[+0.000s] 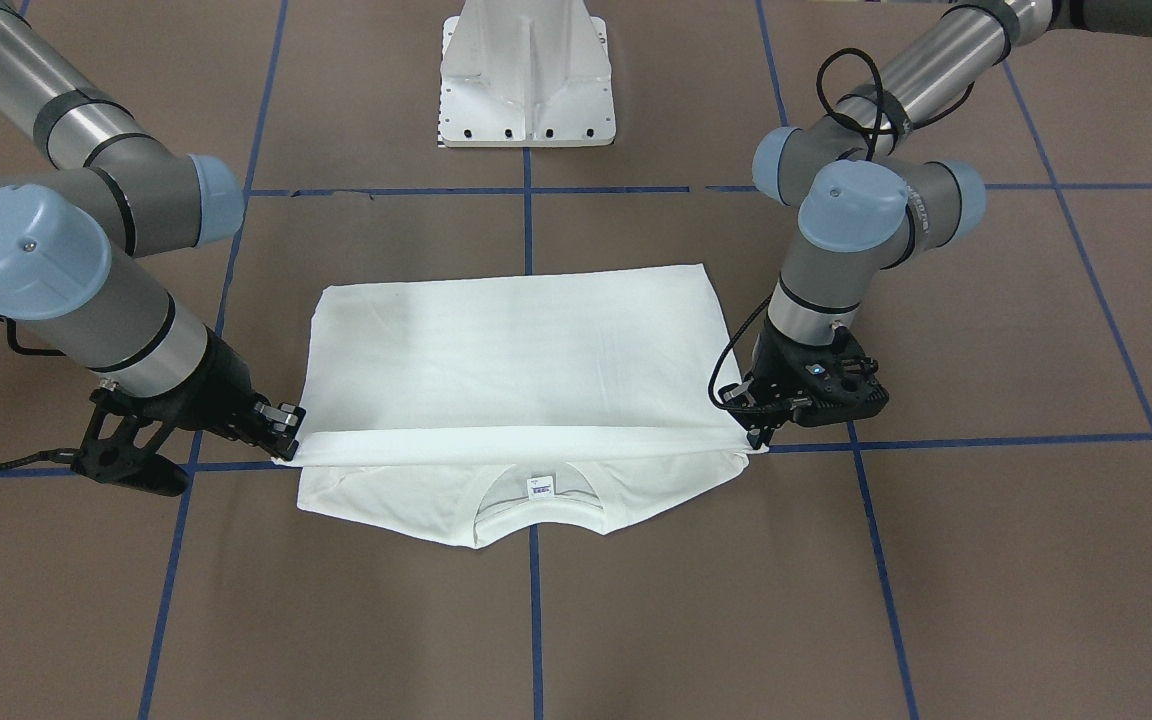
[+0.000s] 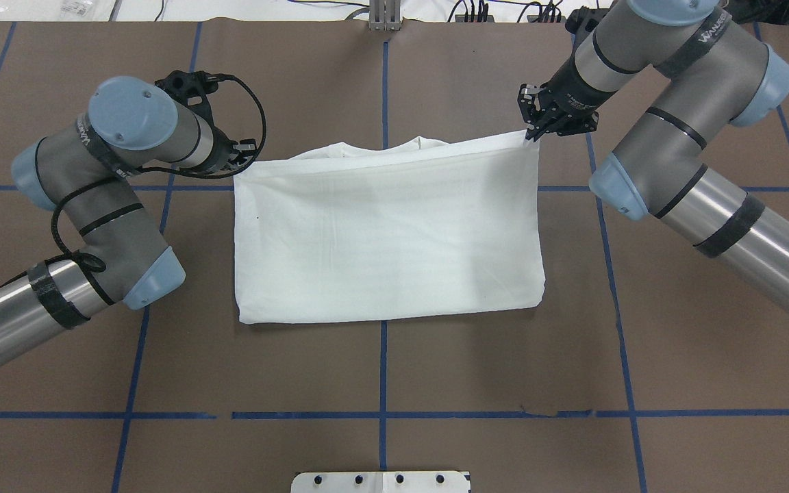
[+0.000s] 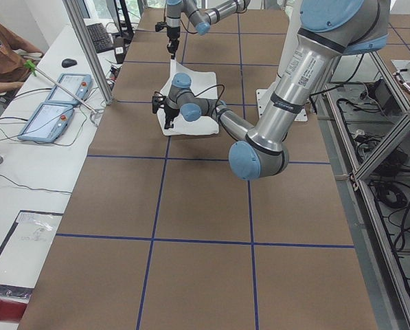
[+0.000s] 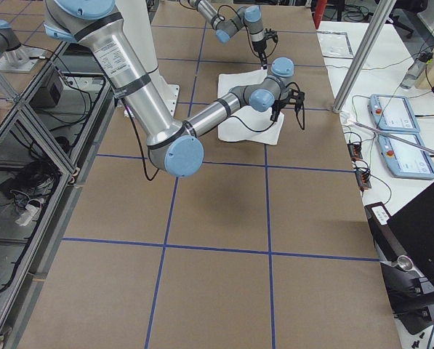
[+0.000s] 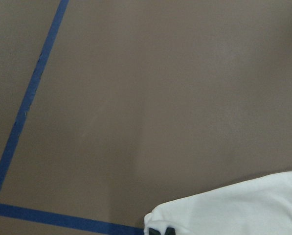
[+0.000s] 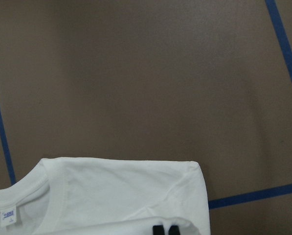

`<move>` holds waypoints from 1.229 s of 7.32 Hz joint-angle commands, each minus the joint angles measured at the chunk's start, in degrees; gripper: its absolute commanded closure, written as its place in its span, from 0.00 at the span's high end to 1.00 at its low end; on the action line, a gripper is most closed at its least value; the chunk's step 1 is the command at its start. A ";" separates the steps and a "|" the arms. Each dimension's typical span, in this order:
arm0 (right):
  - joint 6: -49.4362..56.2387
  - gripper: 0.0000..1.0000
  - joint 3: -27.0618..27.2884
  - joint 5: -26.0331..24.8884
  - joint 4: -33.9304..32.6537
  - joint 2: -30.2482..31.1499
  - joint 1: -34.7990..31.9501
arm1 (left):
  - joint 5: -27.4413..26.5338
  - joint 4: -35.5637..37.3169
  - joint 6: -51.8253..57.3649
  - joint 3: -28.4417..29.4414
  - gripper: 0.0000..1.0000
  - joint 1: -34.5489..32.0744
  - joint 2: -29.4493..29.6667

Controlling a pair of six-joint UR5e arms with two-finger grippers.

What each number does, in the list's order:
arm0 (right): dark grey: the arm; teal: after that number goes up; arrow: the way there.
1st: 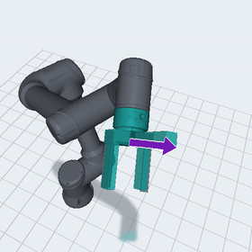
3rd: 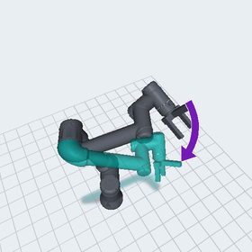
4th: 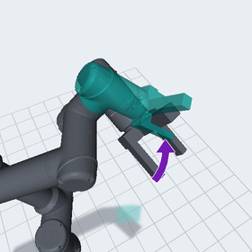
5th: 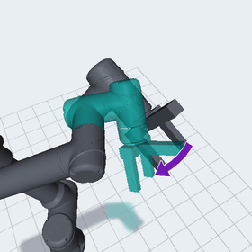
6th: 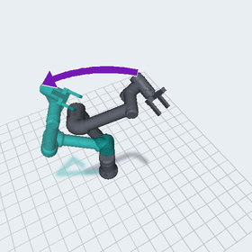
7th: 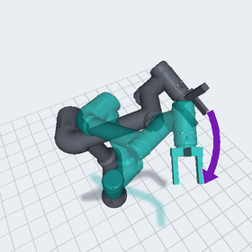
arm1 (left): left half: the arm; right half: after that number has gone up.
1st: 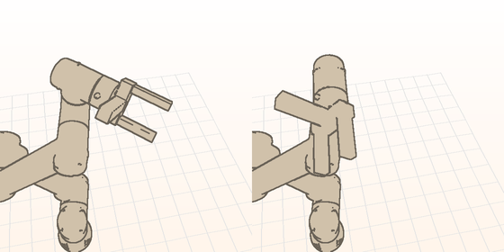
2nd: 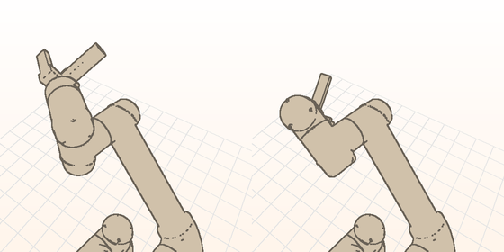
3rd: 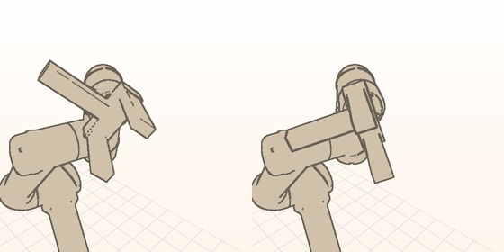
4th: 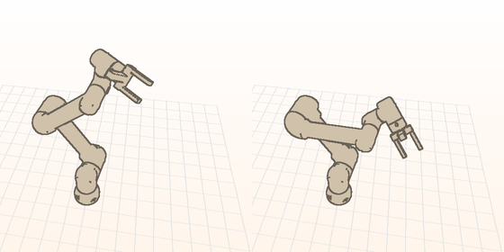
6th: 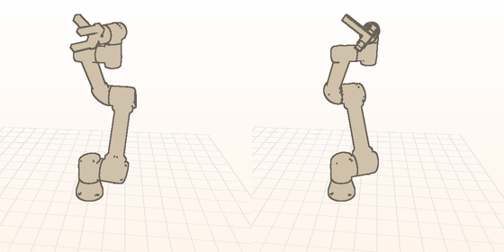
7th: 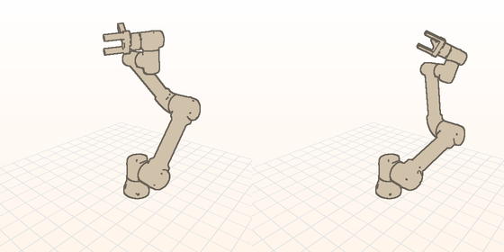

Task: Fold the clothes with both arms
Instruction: 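Open both grippers at the collar and raise them off the shirt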

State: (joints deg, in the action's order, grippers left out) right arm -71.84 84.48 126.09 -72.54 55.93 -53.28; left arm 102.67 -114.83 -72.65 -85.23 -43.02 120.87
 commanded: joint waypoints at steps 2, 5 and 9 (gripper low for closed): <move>-0.05 0.00 -0.36 -0.06 0.47 -0.64 0.20 | -0.01 -0.31 0.23 0.24 0.00 -0.05 0.16; -0.14 0.00 -0.36 -0.06 0.38 -1.79 1.16 | 0.07 -1.97 0.58 -0.11 0.20 -0.05 0.16; 2.93 1.00 1.12 -2.43 0.56 0.13 1.34 | 0.51 -2.51 3.19 -1.94 1.00 -3.55 -0.10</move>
State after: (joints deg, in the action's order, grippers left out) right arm -70.20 84.72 123.76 -71.96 55.08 -51.81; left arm 102.97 -117.54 -71.32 -86.04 -44.62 120.89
